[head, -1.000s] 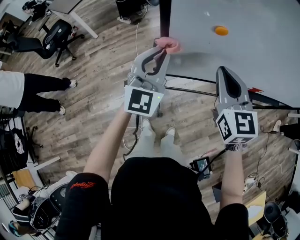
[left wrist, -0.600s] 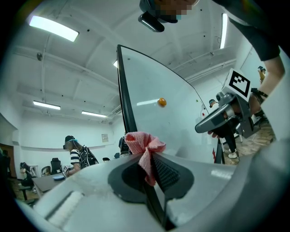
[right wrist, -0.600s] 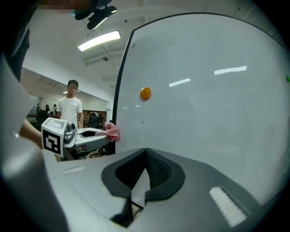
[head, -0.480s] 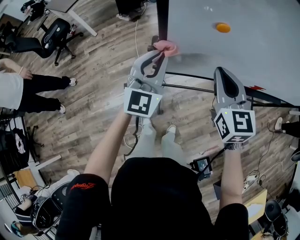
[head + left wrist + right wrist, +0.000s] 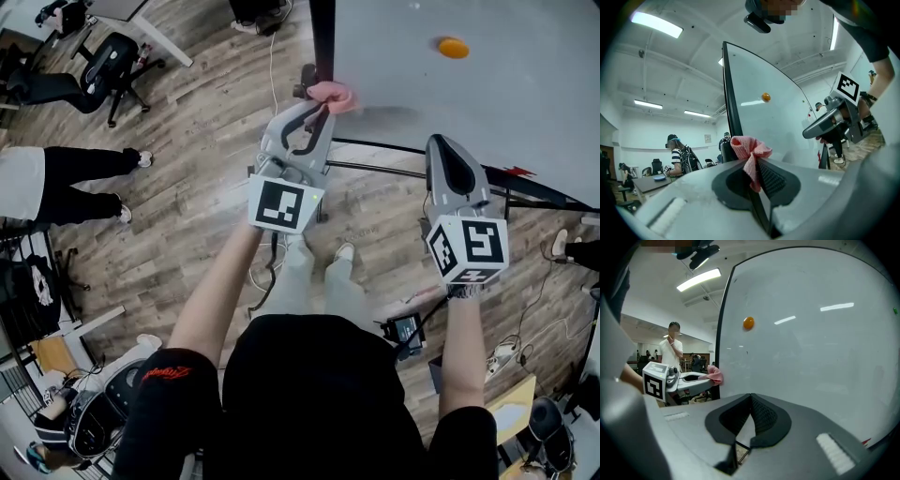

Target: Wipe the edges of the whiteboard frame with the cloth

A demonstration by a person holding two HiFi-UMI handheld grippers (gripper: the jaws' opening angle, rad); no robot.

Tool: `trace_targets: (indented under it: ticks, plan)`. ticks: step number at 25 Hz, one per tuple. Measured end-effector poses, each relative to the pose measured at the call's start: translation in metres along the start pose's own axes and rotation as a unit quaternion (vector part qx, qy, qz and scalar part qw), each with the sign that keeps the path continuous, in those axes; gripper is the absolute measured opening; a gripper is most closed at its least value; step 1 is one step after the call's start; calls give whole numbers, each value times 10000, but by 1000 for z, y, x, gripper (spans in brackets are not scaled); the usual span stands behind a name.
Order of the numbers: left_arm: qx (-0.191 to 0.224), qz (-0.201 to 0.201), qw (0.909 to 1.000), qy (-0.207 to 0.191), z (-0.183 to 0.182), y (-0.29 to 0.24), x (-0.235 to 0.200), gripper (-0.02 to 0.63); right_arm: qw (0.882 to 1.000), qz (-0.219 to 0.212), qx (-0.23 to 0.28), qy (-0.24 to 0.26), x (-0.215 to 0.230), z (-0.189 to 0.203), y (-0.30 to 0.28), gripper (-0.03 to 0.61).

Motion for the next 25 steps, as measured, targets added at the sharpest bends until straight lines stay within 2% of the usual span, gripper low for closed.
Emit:
trace_targets:
  ticks: [25]
  plan:
    - [-371,143,9992,55,43,-1,15,21,9994,-15,-303,-147,2,32,-10,2]
Point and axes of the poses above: the fingertips, and each gripper's own axes: y backward along the fingers, x to its right, z out of its underside, the point moved 7 cm from there along y, backward along the fingers, and after that the axes turned 9 degrees about -y, right-handed, at the moved point
